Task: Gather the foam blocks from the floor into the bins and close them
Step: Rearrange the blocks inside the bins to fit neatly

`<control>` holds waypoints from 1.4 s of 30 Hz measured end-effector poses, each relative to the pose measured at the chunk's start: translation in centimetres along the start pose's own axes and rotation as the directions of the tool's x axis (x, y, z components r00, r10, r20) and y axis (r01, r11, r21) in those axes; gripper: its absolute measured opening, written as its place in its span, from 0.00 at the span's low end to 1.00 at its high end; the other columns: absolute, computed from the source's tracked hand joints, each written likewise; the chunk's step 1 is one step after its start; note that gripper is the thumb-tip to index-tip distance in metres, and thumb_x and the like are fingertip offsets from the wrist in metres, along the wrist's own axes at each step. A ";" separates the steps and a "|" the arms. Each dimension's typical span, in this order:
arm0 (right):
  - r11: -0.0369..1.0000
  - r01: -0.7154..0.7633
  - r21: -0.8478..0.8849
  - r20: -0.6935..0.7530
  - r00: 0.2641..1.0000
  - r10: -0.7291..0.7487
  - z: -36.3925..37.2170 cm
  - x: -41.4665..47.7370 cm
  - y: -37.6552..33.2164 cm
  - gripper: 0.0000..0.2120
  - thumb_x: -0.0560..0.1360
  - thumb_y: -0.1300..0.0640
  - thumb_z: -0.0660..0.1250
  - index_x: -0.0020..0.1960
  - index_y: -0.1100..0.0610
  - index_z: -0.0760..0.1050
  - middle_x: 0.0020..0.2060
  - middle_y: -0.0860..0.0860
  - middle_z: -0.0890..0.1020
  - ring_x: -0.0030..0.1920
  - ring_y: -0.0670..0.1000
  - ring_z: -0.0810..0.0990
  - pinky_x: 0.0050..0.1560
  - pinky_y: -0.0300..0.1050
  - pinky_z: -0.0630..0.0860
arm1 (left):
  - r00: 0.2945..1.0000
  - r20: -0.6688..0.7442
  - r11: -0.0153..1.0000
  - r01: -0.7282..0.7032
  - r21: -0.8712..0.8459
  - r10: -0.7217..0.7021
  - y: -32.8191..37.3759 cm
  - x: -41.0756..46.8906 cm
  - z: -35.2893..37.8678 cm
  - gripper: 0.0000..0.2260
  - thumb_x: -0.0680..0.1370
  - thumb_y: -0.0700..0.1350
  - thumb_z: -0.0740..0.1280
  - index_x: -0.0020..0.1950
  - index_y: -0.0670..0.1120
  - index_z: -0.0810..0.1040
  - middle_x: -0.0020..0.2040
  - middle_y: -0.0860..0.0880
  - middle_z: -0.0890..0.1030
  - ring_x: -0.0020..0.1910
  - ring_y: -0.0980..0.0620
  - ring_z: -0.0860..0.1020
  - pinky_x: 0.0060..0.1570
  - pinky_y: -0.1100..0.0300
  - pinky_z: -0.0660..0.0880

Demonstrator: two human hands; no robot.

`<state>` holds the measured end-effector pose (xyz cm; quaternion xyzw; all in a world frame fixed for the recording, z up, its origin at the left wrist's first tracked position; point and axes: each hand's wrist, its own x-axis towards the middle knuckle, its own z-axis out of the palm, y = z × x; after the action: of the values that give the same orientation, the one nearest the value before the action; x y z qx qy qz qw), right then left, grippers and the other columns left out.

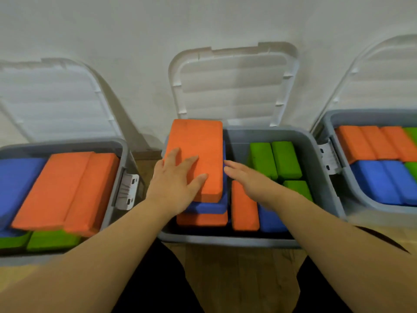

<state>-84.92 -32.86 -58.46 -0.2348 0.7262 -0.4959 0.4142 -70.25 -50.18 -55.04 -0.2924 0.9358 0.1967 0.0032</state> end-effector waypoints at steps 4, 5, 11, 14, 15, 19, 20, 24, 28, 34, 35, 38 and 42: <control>0.943 0.072 0.326 0.023 0.996 -0.084 0.7 -1.9 -2.1 0.28 0.79 0.56 0.67 0.77 0.44 0.65 0.63 0.40 0.82 0.60 0.40 0.82 0.63 0.41 0.78 | 0.992 -0.121 0.927 -0.013 -0.375 -0.035 2.6 -0.7 -0.4 0.25 0.78 0.60 0.69 0.74 0.55 0.74 0.80 0.49 0.61 0.78 0.49 0.62 0.74 0.61 0.56; 0.931 0.105 0.349 -0.058 0.994 -0.090 0.2 -2.6 -2.9 0.26 0.81 0.61 0.66 0.73 0.41 0.67 0.59 0.38 0.83 0.54 0.38 0.83 0.54 0.37 0.80 | 0.990 -0.139 0.922 -0.074 -0.381 0.022 3.1 -1.0 -0.2 0.25 0.79 0.57 0.70 0.75 0.54 0.73 0.80 0.50 0.61 0.78 0.52 0.61 0.72 0.64 0.56; 0.908 0.117 -0.402 -0.480 0.818 -0.318 -4.6 -5.8 -4.5 0.37 0.74 0.48 0.75 0.79 0.40 0.63 0.70 0.45 0.71 0.68 0.46 0.71 0.69 0.43 0.68 | 0.999 0.051 0.994 0.000 -0.110 0.005 1.4 -0.8 3.8 0.30 0.82 0.67 0.55 0.83 0.62 0.53 0.85 0.50 0.50 0.83 0.44 0.49 0.79 0.36 0.54; 0.771 -0.123 -0.625 -0.354 0.925 -0.139 -5.2 -6.3 -3.4 0.39 0.74 0.40 0.72 0.80 0.39 0.59 0.76 0.52 0.63 0.72 0.54 0.70 0.72 0.51 0.69 | 0.964 0.244 0.984 0.061 0.169 -0.102 -0.9 -1.9 5.8 0.31 0.81 0.70 0.50 0.82 0.66 0.45 0.85 0.53 0.41 0.82 0.39 0.39 0.79 0.37 0.53; 0.728 -0.164 -0.666 -0.332 0.939 -0.092 -4.9 -6.2 -3.1 0.39 0.74 0.39 0.71 0.80 0.39 0.58 0.77 0.53 0.62 0.72 0.57 0.70 0.72 0.52 0.69 | 0.967 0.239 0.983 0.049 0.176 -0.091 -1.3 -2.2 6.1 0.31 0.81 0.70 0.50 0.82 0.66 0.44 0.85 0.53 0.40 0.82 0.39 0.39 0.79 0.38 0.53; 0.765 -0.173 -0.621 -0.450 0.877 -0.167 -3.7 -5.1 -2.2 0.40 0.73 0.36 0.72 0.80 0.43 0.61 0.77 0.54 0.57 0.72 0.59 0.70 0.70 0.55 0.71 | 0.976 0.202 0.983 0.044 0.177 -0.080 -1.3 -2.0 6.1 0.32 0.81 0.70 0.51 0.83 0.64 0.44 0.85 0.52 0.41 0.82 0.39 0.38 0.79 0.39 0.52; 0.786 -0.137 -0.603 -0.489 0.842 -0.228 -3.5 -4.9 -1.8 0.38 0.74 0.36 0.72 0.79 0.44 0.62 0.77 0.54 0.57 0.71 0.58 0.70 0.68 0.55 0.73 | 0.977 0.199 0.983 0.041 0.176 -0.076 -1.2 -2.0 6.2 0.32 0.81 0.70 0.50 0.83 0.65 0.44 0.85 0.52 0.41 0.82 0.39 0.38 0.79 0.39 0.52; 0.865 -0.019 -0.502 -0.606 0.721 -0.336 -2.5 -3.5 0.2 0.31 0.80 0.41 0.66 0.79 0.47 0.62 0.79 0.54 0.57 0.77 0.57 0.63 0.71 0.56 0.71 | 0.982 0.178 0.981 0.033 0.189 -0.067 -1.3 -2.2 7.2 0.32 0.81 0.70 0.49 0.83 0.65 0.43 0.84 0.52 0.39 0.82 0.40 0.36 0.79 0.39 0.52; 0.878 -0.001 -0.479 -0.541 0.788 -0.294 -1.9 -2.1 1.5 0.45 0.78 0.48 0.68 0.82 0.41 0.40 0.82 0.52 0.41 0.81 0.62 0.52 0.73 0.60 0.67 | 0.981 0.183 0.985 0.034 0.168 -0.065 -1.5 -2.1 7.4 0.31 0.81 0.70 0.48 0.82 0.66 0.42 0.84 0.53 0.38 0.82 0.40 0.34 0.79 0.40 0.52; 0.826 0.007 -0.564 -0.472 0.818 -0.329 -2.5 -2.1 1.3 0.53 0.74 0.53 0.72 0.81 0.41 0.35 0.81 0.52 0.37 0.80 0.64 0.57 0.68 0.57 0.72 | 0.984 0.169 0.984 0.024 0.178 -0.055 -1.9 -1.9 8.0 0.31 0.81 0.71 0.46 0.81 0.66 0.40 0.84 0.53 0.37 0.81 0.41 0.33 0.79 0.40 0.49; 0.813 0.029 -0.582 -0.481 0.794 -0.372 -2.6 -2.3 0.7 0.51 0.75 0.52 0.73 0.82 0.42 0.38 0.81 0.53 0.38 0.79 0.63 0.59 0.64 0.52 0.73 | 0.984 0.170 0.983 0.022 0.180 -0.054 -1.9 -1.8 8.1 0.31 0.81 0.71 0.45 0.81 0.66 0.39 0.84 0.53 0.37 0.81 0.40 0.33 0.79 0.40 0.49; 0.770 0.099 -0.630 -0.528 0.673 -0.518 -3.1 -2.7 -1.9 0.41 0.76 0.48 0.74 0.81 0.45 0.54 0.82 0.54 0.46 0.74 0.56 0.66 0.53 0.45 0.73 | 0.984 0.173 0.983 0.017 0.184 -0.050 -1.9 -1.8 8.0 0.31 0.81 0.71 0.45 0.81 0.66 0.39 0.84 0.52 0.36 0.81 0.40 0.33 0.79 0.40 0.48; 0.702 0.042 -0.711 -0.483 0.696 -0.531 -3.3 -2.1 -2.4 0.31 0.80 0.42 0.67 0.80 0.46 0.62 0.82 0.49 0.53 0.78 0.52 0.62 0.65 0.52 0.74 | 0.986 0.161 0.980 0.012 0.201 -0.045 -2.0 -1.8 8.3 0.32 0.80 0.72 0.44 0.81 0.66 0.37 0.84 0.52 0.36 0.81 0.40 0.33 0.79 0.40 0.48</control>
<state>-86.65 -30.52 -54.90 -0.2918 0.8978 -0.3229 -0.0669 -68.52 -47.63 -63.17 -0.2870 0.9430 0.1254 0.1126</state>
